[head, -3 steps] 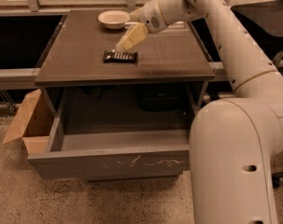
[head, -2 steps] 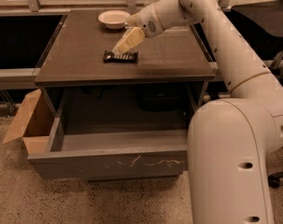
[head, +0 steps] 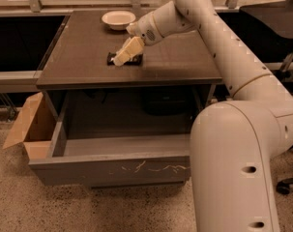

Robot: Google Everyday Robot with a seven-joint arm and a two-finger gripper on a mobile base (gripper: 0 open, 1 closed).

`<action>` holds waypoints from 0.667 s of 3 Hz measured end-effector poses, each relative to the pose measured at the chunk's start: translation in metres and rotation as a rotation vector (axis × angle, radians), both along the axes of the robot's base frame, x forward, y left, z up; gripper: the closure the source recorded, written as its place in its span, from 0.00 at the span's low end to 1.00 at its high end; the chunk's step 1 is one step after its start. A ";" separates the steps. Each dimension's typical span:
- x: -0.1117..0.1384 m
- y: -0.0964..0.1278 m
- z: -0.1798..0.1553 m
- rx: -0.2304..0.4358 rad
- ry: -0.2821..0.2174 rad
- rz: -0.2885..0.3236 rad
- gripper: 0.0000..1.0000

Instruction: Place rxbar chocolate into top drawer

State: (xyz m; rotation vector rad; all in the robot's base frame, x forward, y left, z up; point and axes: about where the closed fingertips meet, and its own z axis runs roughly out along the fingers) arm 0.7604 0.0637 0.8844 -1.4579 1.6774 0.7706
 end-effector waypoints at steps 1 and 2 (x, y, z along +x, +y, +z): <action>0.000 0.001 -0.003 -0.004 0.004 0.002 0.00; -0.001 0.007 -0.017 -0.041 0.027 0.020 0.00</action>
Offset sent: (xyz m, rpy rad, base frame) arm 0.0021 0.0068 -0.0308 -0.1000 0.0548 0.0386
